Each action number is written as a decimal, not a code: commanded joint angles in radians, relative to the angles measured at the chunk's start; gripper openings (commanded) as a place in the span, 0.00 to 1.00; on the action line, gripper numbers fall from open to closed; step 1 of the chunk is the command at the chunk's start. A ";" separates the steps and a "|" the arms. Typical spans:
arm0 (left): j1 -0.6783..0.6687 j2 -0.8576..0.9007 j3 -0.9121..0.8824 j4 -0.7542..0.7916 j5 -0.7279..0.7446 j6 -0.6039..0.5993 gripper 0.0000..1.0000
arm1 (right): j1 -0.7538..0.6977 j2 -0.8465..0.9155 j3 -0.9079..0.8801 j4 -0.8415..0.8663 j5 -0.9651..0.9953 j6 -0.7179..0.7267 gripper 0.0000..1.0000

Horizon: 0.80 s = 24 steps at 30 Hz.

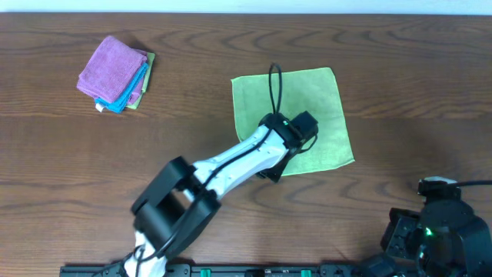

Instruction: Fold the cloth

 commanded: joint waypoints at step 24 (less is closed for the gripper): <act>-0.006 0.122 -0.002 0.181 -0.010 -0.060 0.06 | 0.010 -0.002 0.004 0.001 0.008 0.010 0.02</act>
